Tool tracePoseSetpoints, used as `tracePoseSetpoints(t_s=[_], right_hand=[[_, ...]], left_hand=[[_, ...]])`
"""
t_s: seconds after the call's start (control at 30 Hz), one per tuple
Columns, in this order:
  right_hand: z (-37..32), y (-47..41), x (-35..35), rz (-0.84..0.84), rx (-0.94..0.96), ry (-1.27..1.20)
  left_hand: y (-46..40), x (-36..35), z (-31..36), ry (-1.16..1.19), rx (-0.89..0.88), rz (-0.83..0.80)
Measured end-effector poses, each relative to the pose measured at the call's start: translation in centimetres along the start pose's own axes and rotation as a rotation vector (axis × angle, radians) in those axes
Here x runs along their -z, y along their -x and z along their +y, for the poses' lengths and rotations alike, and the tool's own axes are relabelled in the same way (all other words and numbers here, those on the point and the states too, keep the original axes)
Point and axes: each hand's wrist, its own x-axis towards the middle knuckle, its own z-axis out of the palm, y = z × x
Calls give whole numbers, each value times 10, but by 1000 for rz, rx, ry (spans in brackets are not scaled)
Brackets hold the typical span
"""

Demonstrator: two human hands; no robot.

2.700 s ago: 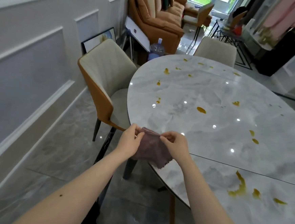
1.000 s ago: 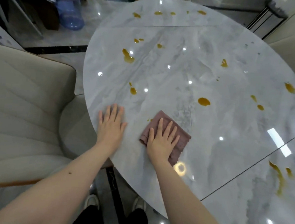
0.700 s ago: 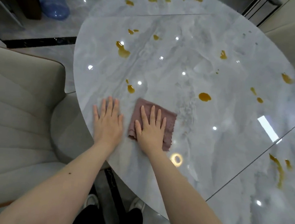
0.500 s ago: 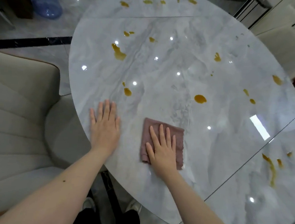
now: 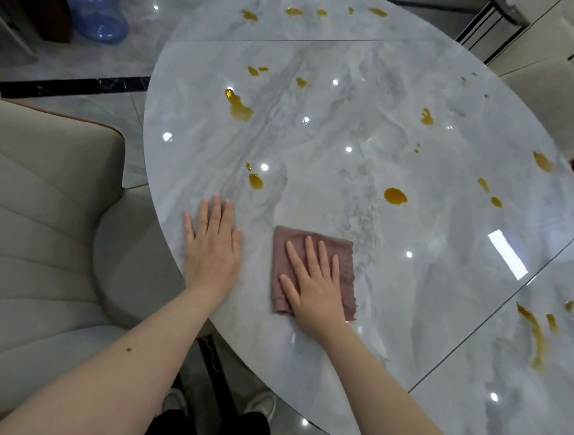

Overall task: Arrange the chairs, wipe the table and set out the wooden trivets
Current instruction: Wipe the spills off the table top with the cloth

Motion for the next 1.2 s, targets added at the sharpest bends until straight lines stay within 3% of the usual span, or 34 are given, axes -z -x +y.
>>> tracePoseSetpoints(t_s=[0.17, 0.27, 0.57, 0.7, 0.83, 1.0, 1.13, 1.2], right_hand=[[7, -29, 5, 53, -252, 2], [-9, -61, 7, 78, -343, -27], [-49, -165, 22, 81, -195, -23], [-63, -181, 22, 118, 44, -18], [-44, -141, 19, 49, 304, -17], [-10, -144, 26, 44, 163, 31], [-44, -193, 31, 59, 8, -24], [-61, -192, 26, 75, 18, -11]], left_hand=[[-9, 11, -6, 34, -60, 62], [-32, 18, -17, 40, -9, 83], [-110, 17, -37, -43, 112, 100], [-117, 12, -38, -75, 118, 125], [-115, 14, -38, -78, 112, 113], [-115, 14, -36, -109, 125, 99], [-115, 15, -35, -101, 120, 107], [-115, 16, -37, -99, 117, 109]])
